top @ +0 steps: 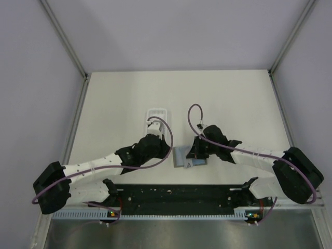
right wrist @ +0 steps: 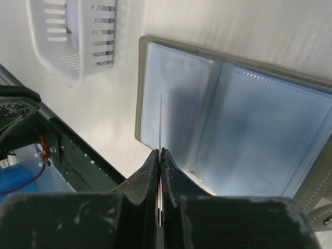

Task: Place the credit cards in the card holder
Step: Insert the credit card into the card holder.

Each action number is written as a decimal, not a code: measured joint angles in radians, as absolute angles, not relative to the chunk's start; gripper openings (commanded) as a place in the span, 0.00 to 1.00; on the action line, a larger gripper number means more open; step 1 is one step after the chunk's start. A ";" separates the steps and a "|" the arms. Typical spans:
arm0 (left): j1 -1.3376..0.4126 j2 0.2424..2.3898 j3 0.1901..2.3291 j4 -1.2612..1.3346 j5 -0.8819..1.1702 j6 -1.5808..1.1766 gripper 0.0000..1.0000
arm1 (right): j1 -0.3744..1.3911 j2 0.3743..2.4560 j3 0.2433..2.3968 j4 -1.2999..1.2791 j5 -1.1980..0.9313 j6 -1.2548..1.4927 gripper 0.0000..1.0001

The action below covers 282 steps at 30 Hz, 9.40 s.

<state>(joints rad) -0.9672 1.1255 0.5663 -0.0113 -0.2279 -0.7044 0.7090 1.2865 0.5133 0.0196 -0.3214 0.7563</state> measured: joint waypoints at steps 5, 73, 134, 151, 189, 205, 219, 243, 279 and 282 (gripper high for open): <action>-0.964 1.126 0.555 -0.023 -0.229 -0.704 0.00 | 0.718 1.337 0.535 0.010 -0.280 0.756 0.00; -0.846 1.384 0.382 0.382 0.072 -0.757 0.00 | 0.573 1.261 0.465 0.041 -0.421 0.703 0.00; -0.846 1.463 0.382 0.469 0.097 -0.756 0.00 | 0.545 1.462 0.451 0.307 -0.461 0.744 0.00; -0.846 1.465 0.382 0.471 0.101 -0.756 0.00 | 0.545 1.382 0.412 0.296 -0.337 0.741 0.00; -0.846 1.478 0.389 0.478 0.116 -0.756 0.00 | 0.533 1.531 0.334 0.611 -0.501 0.842 0.00; -0.845 1.477 0.389 0.477 0.116 -0.757 0.00 | 0.653 1.531 0.315 0.657 -0.324 0.964 0.23; -0.846 1.477 0.389 0.478 0.116 -0.757 0.00 | 0.696 1.324 0.510 0.079 -0.191 0.777 0.48; -0.846 1.482 0.389 0.487 0.121 -0.757 0.00 | 0.772 1.457 0.624 -0.036 -0.150 0.704 0.43; -0.846 1.484 0.389 0.488 0.128 -0.757 0.00 | 0.871 1.462 0.736 -0.230 -0.046 0.618 0.44; -0.846 1.484 0.389 0.488 0.130 -0.757 0.00 | 0.883 1.477 0.741 -0.232 -0.046 0.604 0.44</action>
<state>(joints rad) -0.8459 1.4841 0.3893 0.4885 0.1299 -0.7567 0.8833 1.4769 0.7410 -0.2321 -0.0460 0.6041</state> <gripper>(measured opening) 0.012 0.448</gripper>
